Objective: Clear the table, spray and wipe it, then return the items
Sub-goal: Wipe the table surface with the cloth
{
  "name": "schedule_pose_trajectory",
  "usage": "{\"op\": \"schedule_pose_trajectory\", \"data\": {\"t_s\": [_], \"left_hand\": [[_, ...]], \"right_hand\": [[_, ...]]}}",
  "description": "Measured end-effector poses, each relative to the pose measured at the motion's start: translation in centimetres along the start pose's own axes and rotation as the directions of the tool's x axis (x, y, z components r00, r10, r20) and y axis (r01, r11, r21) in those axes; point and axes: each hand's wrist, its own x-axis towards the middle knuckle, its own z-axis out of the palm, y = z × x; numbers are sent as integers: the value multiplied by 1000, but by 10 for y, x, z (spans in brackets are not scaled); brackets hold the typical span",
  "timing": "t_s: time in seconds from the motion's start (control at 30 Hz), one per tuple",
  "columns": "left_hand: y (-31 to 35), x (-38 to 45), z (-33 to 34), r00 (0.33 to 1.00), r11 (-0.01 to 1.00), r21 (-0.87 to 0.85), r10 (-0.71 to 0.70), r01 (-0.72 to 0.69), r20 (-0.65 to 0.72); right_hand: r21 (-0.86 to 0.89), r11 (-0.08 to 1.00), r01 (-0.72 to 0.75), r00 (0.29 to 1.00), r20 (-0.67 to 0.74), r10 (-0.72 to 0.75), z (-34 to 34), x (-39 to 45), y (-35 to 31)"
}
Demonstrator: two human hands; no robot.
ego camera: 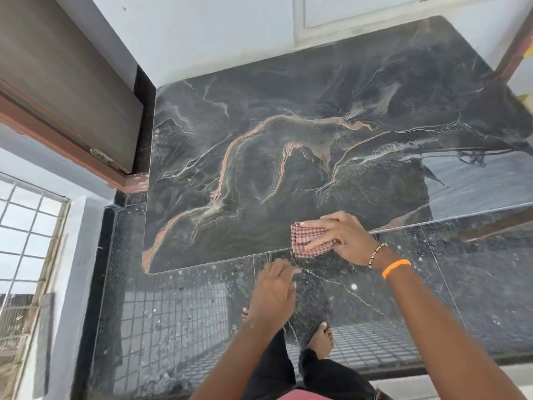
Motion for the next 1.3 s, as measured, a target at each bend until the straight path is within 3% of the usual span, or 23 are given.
{"op": "schedule_pose_trajectory", "data": {"t_s": [0.17,0.33,0.4,0.53,0.6,0.67,0.77,0.83,0.93,1.0,1.1,1.2,1.3], "left_hand": [[29,21,10,978,973,100,206,-209,46],[39,29,20,965,946,200,240,-257,106],[42,31,24,971,944,238,207,-229,116],[55,37,30,990,951,279,115,-134,82],[64,42,30,996,953,292,65,-78,55],[72,46,29,999,945,325,27,-37,35],[82,53,26,999,932,362,-33,26,12],[89,59,23,997,927,367,-76,83,-32],[101,71,23,998,921,384,-57,63,-27],[109,82,24,1000,921,390,11,-12,4],[125,95,31,985,914,368,150,-171,85],[145,105,42,943,892,316,276,-324,188],[163,115,48,925,872,321,308,-368,224]], "right_hand": [[134,965,-226,952,-179,247,-39,-51,62],[165,910,-380,844,-341,414,-72,-90,113],[115,830,-546,744,-388,544,-75,-97,120],[145,578,-803,434,-524,733,-42,-81,87],[131,500,-856,363,-535,762,-20,-62,56],[90,535,-840,413,-534,738,2,-46,29],[-51,721,-691,643,-500,580,28,-40,5],[-96,818,-567,755,-456,471,31,-46,4],[-97,861,-499,803,-426,417,16,-61,20],[-107,846,-523,796,-417,439,3,-70,35],[-117,772,-624,730,-440,523,-20,-84,62],[-73,677,-732,623,-476,621,-50,-100,99],[28,556,-831,472,-494,730,-81,-117,141]]}}
